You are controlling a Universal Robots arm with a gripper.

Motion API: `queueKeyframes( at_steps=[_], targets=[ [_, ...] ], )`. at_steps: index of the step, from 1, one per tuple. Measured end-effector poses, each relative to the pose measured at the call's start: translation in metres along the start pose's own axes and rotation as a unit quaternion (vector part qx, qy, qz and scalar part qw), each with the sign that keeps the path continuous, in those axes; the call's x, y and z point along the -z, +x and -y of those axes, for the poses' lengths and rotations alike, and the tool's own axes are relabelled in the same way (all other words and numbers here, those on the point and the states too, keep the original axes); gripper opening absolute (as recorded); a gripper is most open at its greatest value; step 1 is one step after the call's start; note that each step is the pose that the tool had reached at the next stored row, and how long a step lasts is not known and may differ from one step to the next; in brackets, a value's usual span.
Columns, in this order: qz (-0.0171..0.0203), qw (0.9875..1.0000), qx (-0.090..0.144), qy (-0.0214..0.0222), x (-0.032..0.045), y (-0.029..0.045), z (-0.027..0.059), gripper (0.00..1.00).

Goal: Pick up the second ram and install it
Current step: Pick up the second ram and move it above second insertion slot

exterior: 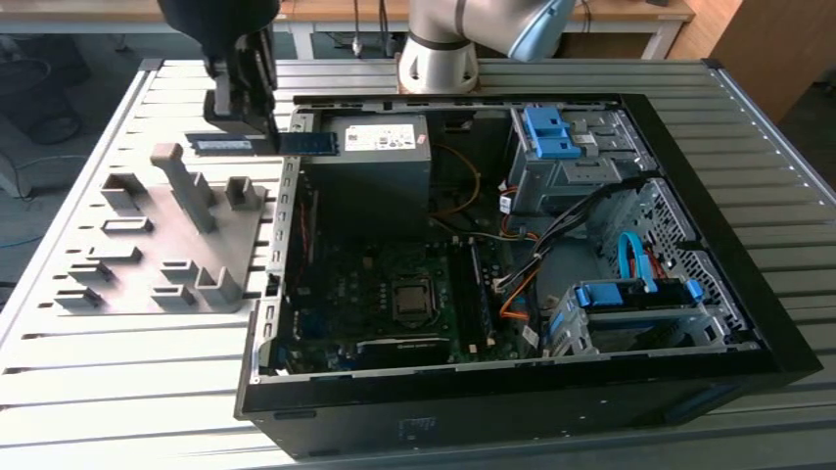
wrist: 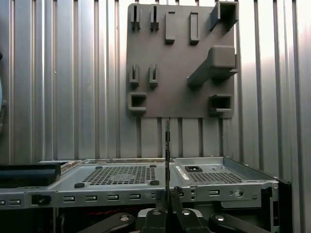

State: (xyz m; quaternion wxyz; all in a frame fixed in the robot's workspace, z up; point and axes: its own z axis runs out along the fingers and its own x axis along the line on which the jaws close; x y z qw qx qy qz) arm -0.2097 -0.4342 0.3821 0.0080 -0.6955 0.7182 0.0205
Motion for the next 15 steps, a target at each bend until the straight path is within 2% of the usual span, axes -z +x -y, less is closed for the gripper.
queueKeyframes(
  at_steps=[15],
  targets=[
    [0.0, 1.0, 0.0, -0.0005, 0.0007, -0.0013, 0.0408, 0.14]
  ],
)
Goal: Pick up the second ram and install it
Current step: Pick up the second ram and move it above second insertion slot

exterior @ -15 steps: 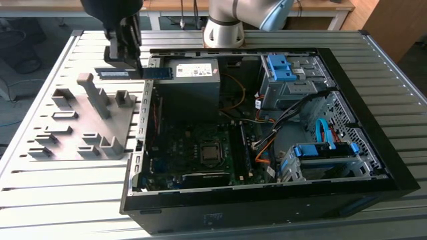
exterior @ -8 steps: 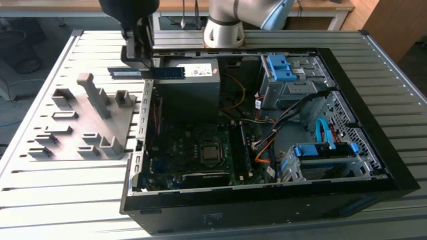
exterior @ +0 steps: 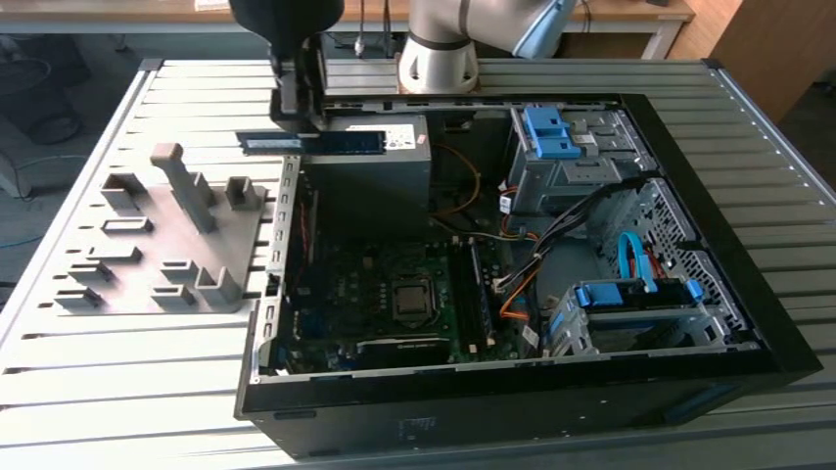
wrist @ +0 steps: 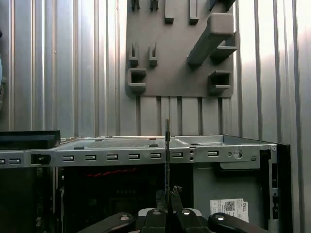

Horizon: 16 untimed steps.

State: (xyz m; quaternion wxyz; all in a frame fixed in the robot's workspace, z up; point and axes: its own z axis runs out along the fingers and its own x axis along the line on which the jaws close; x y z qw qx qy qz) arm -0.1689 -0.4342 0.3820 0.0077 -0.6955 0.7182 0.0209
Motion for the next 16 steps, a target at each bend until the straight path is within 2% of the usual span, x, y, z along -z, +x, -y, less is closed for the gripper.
queueKeyframes(
  at_steps=[16],
  targets=[
    [0.0, 1.0, 0.0, -0.0006, 0.0008, -0.0015, 0.0448, 0.14]
  ],
)
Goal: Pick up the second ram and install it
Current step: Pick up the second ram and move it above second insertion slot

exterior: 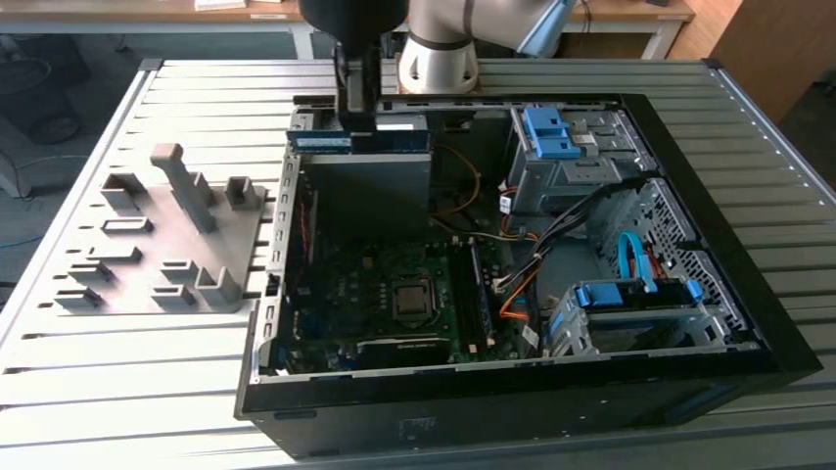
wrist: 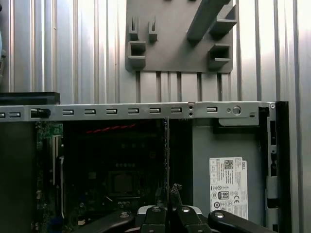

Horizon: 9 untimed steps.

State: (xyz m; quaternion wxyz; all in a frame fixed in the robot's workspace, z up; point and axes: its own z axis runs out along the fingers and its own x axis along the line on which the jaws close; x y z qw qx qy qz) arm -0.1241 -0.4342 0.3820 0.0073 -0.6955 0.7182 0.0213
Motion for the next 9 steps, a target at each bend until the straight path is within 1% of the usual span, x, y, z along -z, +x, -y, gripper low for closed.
queueKeyframes(
  at_steps=[9],
  targets=[
    [0.0, 1.0, 0.0, -0.0005, 0.0004, -0.001, 0.0308, 0.14]
  ],
)
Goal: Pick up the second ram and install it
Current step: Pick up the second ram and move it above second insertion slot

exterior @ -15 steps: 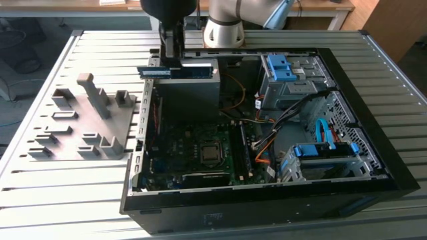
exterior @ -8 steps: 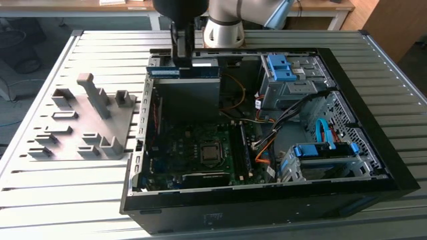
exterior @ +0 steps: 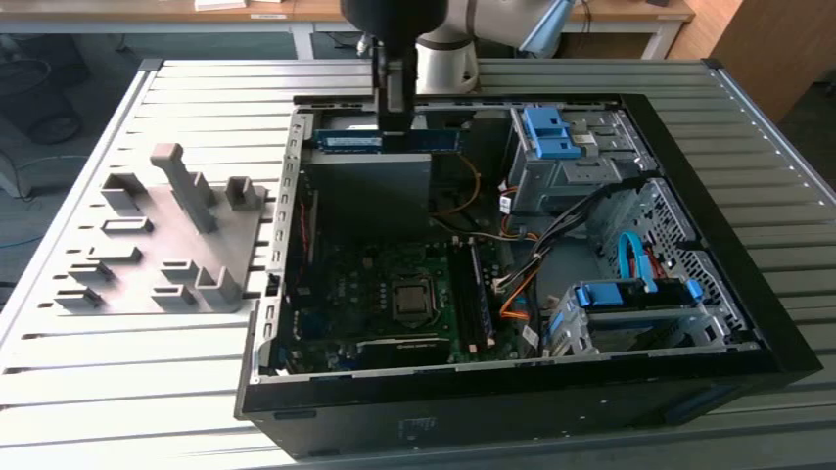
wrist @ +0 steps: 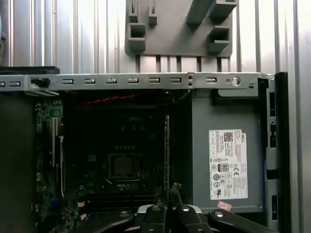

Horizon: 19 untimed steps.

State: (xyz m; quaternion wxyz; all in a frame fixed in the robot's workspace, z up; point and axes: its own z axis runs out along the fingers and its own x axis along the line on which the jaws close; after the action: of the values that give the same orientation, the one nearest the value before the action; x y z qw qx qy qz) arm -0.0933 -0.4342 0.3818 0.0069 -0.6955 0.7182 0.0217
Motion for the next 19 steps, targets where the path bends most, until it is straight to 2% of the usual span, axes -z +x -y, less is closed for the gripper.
queueKeyframes(
  at_steps=[8, 10, 17, 19],
  targets=[
    [0.0, 1.0, 0.0, -0.0011, -0.0001, -0.0011, 0.0335, 0.14],
    [0.0, 1.0, 0.0, -0.0011, -0.0001, -0.0011, 0.036, 0.14],
    [0.0, 1.0, 0.0, -0.0011, -0.0002, -0.001, 0.0364, 0.14],
    [0.0, 1.0, 0.0, -0.0011, -0.0003, 0.0022, 0.0366, 0.14]
  ],
)
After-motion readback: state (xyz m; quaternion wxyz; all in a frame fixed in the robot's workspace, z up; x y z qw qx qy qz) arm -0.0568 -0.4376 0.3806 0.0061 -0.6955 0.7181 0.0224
